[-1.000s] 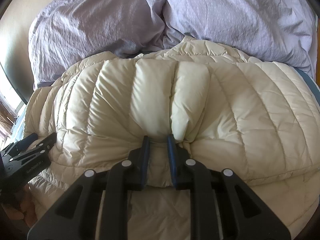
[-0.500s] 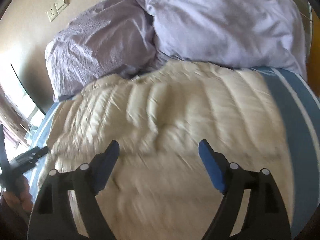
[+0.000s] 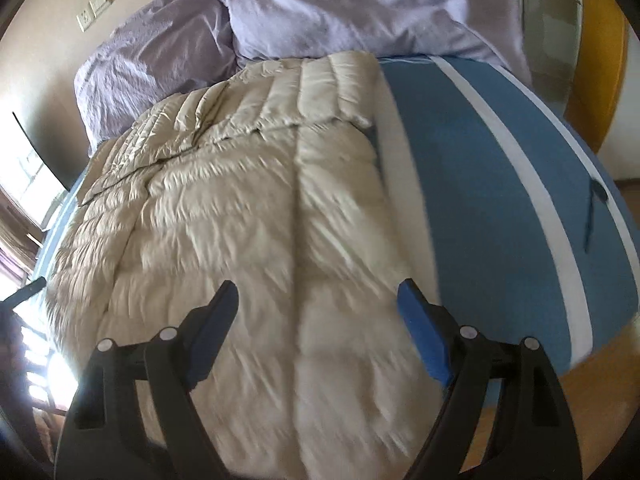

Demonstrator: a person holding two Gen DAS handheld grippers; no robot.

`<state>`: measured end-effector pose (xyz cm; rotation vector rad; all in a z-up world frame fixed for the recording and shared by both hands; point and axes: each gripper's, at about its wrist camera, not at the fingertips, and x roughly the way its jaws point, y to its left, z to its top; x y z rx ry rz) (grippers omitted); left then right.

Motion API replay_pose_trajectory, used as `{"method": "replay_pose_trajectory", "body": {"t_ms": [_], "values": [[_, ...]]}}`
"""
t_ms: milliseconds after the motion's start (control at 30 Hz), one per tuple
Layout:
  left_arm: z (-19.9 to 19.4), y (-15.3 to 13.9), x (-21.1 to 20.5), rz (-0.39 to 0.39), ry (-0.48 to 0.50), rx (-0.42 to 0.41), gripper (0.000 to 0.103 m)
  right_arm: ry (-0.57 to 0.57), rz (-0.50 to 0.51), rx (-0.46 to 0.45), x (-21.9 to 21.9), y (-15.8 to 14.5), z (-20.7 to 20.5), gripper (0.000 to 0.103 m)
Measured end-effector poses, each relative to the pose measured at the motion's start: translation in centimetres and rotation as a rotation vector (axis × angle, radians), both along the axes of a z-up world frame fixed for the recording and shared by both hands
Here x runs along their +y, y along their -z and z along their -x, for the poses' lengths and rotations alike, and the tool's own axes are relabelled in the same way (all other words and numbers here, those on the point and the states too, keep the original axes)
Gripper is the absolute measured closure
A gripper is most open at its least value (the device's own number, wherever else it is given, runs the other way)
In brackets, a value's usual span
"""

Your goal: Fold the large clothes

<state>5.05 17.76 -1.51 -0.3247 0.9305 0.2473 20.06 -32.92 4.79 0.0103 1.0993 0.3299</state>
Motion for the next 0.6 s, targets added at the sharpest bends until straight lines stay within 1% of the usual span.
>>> {"method": "replay_pose_trajectory", "body": {"t_ms": [167,200,267,333,367,467,533,600], "values": [[1.8,1.3,-0.9,0.031,0.024,0.007,0.038,0.006,-0.001,0.007,-2.1,0.6,2.1,0.022],[2.0,1.3,-1.2,0.021,0.028,0.001,0.039,0.003,0.000,0.007,-2.4,0.7,2.4,0.023],[2.6,1.3,-1.5,0.026,0.043,-0.007,0.041,0.000,0.002,0.009,-2.7,0.9,2.9,0.026],[3.2,1.4,-1.7,0.030,0.055,-0.016,0.042,-0.008,-0.008,0.017,-3.2,1.1,3.3,0.032],[3.5,1.4,-1.8,0.029,0.060,-0.020,0.043,-0.014,-0.010,0.013,-3.3,1.0,3.4,0.032],[4.2,1.4,-2.1,0.031,0.073,-0.034,0.043,-0.043,-0.031,0.016,-3.7,1.0,3.7,0.036],[4.3,1.4,-2.3,0.035,0.082,-0.039,0.044,-0.068,-0.065,0.023,-3.9,1.0,3.8,0.039],[4.3,1.5,-2.6,0.035,0.093,-0.042,0.046,-0.083,-0.081,0.026,-4.1,1.0,3.8,0.041]]}}
